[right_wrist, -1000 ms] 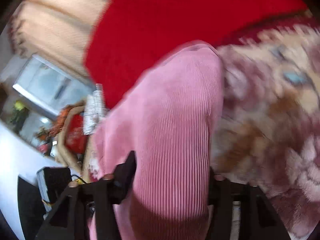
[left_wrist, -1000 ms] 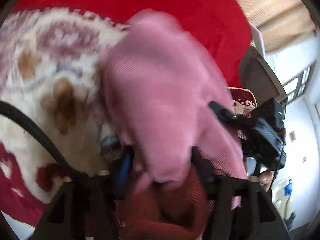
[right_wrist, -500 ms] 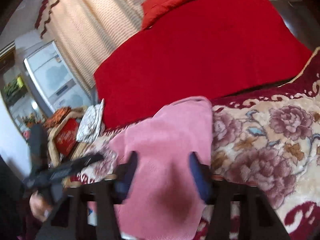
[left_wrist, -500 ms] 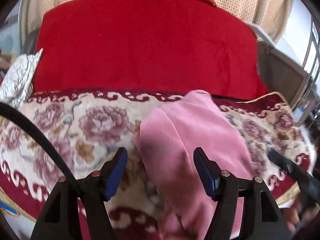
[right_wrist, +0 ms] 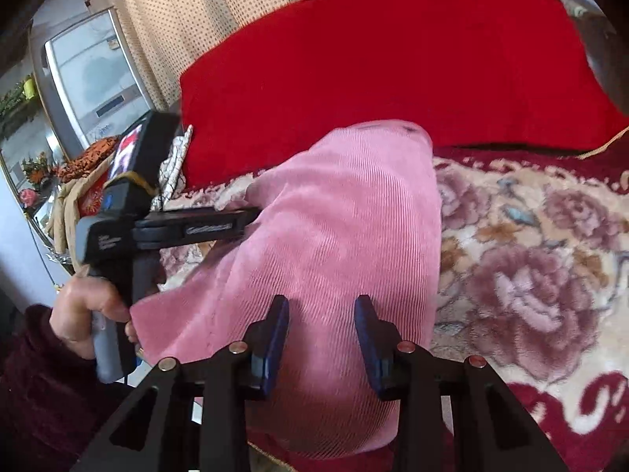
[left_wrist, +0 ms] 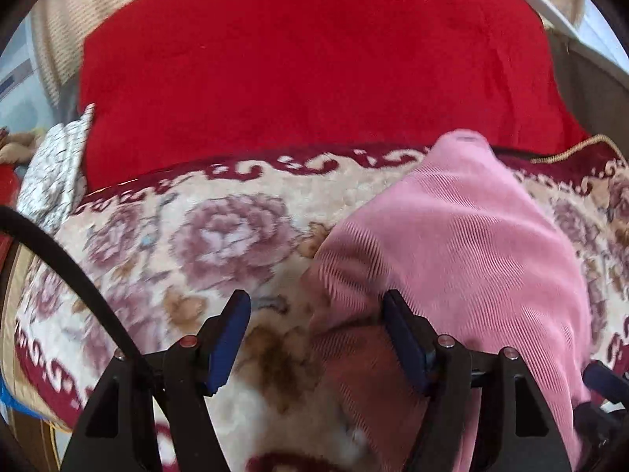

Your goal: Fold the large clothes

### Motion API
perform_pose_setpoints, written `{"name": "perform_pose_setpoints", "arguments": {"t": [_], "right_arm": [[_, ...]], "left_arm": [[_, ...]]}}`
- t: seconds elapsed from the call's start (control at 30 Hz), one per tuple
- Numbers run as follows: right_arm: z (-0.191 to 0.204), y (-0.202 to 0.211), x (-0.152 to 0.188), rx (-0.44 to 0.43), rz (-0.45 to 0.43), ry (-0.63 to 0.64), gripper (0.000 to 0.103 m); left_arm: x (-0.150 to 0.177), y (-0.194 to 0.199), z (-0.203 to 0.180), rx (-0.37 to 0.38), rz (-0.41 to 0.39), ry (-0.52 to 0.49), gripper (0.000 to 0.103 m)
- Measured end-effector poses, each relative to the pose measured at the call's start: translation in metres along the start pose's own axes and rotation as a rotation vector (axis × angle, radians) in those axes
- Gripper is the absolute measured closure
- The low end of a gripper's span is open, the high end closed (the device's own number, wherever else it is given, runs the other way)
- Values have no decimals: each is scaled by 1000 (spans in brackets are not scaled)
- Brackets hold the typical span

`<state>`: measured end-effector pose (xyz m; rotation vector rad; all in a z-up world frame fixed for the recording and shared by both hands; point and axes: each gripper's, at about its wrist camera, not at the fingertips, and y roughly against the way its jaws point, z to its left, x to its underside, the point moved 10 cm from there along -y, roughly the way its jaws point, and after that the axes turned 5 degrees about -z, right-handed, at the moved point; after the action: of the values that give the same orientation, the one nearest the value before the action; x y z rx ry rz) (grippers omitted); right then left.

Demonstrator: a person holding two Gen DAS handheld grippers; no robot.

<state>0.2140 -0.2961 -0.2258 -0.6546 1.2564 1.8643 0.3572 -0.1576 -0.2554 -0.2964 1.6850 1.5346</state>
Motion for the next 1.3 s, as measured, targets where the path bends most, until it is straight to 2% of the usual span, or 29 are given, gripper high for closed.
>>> {"name": "perform_pose_setpoints", "arguments": {"t": [0.07, 0.23, 0.37, 0.4, 0.43, 0.5, 0.7, 0.8, 0.93, 1.3], "right_arm": [[4, 22, -3, -9, -43, -16, 64], [7, 68, -9, 42, -143, -4, 64], [16, 92, -15, 62, -168, 3, 64], [20, 99, -16, 77, -179, 14, 59], [23, 101, -20, 86, -185, 22, 41], [34, 117, -26, 103, -219, 35, 35], [52, 153, -44, 154, -285, 67, 35], [56, 169, -51, 180, -313, 73, 35], [58, 187, -56, 218, -323, 69, 35], [62, 230, -58, 252, -345, 52, 35]], "left_arm": [[3, 21, 5, -13, -41, 14, 32], [14, 76, 12, -90, -133, 7, 26], [18, 109, 18, -142, -167, 12, 26], [18, 117, 18, -147, -175, 14, 26], [17, 127, 18, -150, -188, 15, 26], [15, 143, 20, -160, -219, 16, 26], [9, 184, 24, -180, -290, 25, 24], [5, 207, 26, -203, -336, 31, 13], [1, 236, 23, -201, -390, 31, 12], [6, 291, 11, -227, -446, 6, 11]]}}
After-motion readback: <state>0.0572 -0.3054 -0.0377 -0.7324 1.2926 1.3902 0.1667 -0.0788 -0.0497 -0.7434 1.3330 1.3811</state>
